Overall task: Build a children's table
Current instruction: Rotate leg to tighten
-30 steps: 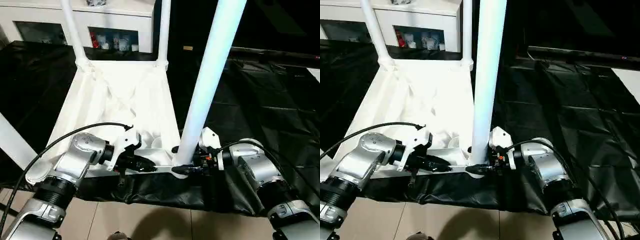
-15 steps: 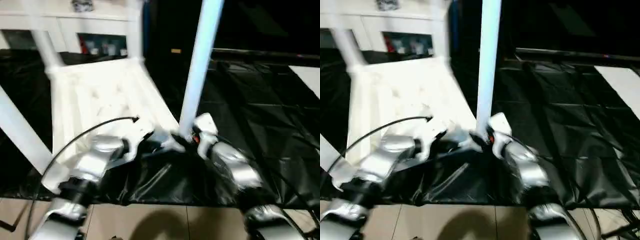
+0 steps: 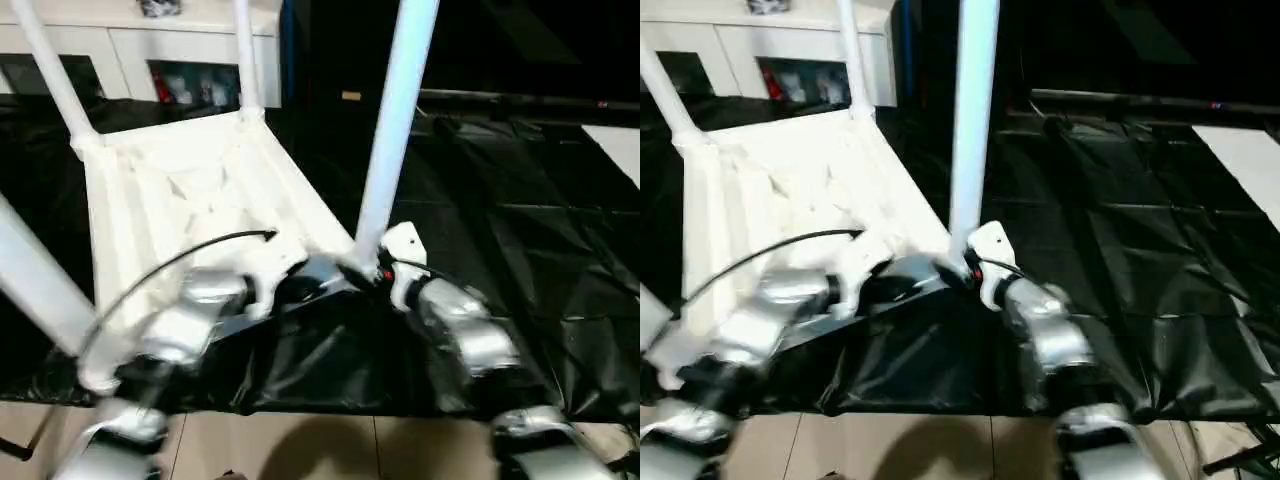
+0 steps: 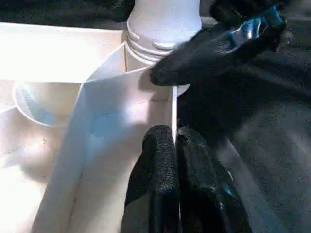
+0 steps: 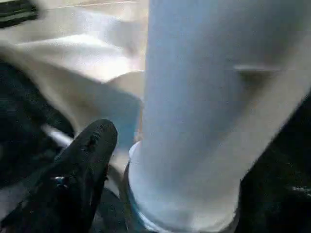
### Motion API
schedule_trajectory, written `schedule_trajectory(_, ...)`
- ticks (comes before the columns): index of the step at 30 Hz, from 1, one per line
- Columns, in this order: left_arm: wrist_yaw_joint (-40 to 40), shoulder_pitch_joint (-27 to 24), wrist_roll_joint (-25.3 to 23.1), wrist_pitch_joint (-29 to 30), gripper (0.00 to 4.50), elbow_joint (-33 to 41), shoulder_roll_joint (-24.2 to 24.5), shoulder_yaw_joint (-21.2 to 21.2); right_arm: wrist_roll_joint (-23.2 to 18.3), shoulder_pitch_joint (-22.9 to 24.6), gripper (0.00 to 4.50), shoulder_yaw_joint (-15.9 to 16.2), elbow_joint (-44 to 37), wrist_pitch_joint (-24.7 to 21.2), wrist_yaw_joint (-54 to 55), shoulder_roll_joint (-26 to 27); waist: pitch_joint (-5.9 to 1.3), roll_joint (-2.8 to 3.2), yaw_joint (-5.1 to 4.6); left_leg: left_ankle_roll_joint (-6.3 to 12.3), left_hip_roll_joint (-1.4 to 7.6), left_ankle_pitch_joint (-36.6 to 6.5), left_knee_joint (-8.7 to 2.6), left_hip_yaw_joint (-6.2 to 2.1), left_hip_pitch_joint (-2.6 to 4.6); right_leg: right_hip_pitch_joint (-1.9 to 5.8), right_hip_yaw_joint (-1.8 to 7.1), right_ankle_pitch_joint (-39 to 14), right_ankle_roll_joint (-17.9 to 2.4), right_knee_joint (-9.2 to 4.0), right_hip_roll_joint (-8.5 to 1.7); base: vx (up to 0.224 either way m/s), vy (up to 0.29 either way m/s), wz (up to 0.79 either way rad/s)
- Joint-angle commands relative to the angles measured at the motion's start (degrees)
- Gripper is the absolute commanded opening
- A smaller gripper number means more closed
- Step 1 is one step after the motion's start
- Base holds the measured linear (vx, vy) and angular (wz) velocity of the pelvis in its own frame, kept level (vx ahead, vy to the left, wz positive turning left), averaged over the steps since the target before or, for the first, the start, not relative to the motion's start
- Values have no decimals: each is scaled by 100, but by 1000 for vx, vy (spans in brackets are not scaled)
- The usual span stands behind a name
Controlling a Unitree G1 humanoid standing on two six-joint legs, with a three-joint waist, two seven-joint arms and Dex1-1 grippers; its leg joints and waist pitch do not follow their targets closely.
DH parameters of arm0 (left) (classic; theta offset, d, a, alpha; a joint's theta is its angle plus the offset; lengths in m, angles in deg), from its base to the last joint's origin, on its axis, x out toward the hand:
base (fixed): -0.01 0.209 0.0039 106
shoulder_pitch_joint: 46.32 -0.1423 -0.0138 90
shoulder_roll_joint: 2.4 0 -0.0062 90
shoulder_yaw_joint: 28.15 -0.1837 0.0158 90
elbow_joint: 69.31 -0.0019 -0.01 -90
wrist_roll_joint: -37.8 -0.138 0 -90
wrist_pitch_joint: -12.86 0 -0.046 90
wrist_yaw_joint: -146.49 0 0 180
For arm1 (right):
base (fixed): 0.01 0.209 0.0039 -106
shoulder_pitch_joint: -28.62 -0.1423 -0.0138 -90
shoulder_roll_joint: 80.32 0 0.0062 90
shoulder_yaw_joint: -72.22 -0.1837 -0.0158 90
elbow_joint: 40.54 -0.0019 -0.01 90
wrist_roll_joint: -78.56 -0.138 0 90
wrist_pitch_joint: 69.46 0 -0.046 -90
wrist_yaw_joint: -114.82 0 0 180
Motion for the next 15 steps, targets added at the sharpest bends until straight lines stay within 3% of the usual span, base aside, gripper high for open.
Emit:
schedule_trajectory(1, 607, -15, 346, -202, 0, 296, 11, -151, -138, 120, 381, 357, -187, 122, -972, -182, -349, 15, 18, 343, 112, -1232, -309, -15, 3, 334, 242, -701, -1262, -379, -256, 0, 0, 0)
schedule_trajectory(6, 1223, -1, 470, -281, 0, 273, 315, -238, -377, 118, 381, 462, -236, 177, -2205, -673, -329, 41, 88, 338, 145, -1393, -310, -1, 29, 323, 231, -796, -1379, -376, -243, 0, 0, 0)
schedule_trajectory(10, 1505, 58, 511, -341, 0, 144, 454, -278, -464, 69, 381, 597, -185, 199, -2871, -887, -319, 6, 127, 317, 151, -1467, -312, 1, 18, 323, 234, -1038, -1329, -387, -259, 0, 0, 0)
schedule_trajectory(15, 1758, 120, 546, -349, 0, 29, 540, -287, -497, 3, 337, 704, -144, 226, -3173, -916, -315, -45, 160, 255, 146, -1422, -313, -3, 21, 309, 240, -1351, -1209, -402, -275, 0, 0, 0)
